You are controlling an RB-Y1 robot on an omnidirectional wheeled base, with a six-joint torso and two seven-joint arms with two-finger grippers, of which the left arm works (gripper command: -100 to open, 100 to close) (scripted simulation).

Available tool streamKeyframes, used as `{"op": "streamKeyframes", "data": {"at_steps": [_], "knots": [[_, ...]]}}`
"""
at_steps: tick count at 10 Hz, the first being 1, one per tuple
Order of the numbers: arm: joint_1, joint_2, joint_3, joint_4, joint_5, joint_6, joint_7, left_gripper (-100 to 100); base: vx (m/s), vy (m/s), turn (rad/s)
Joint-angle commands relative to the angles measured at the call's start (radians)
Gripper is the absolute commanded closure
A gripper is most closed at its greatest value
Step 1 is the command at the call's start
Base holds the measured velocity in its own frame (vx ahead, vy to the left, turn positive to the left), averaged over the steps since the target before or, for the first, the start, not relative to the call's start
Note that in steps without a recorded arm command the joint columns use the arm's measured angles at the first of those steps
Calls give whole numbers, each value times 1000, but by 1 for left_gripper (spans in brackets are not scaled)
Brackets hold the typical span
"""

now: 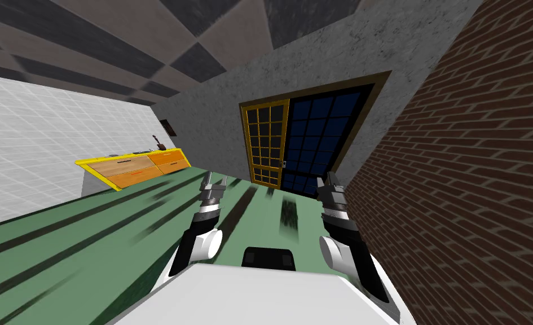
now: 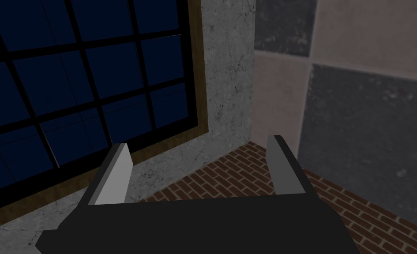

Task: Pull the door open

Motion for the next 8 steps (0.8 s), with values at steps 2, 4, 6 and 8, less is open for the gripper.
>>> {"op": "streamKeyframes", "data": {"at_steps": [2, 4, 6, 8], "knots": [[-8, 11, 4, 36, -14, -10, -40, -100, 123, -57, -33], [-15, 20, 7, 68, -27, -19, -75, -100, 158, -59, -18], [-22, 28, 10, 103, -40, -29, -113, -100, 147, -61, -34], [-30, 36, 14, 139, -54, -39, -153, -100, 130, -85, -27]]}}
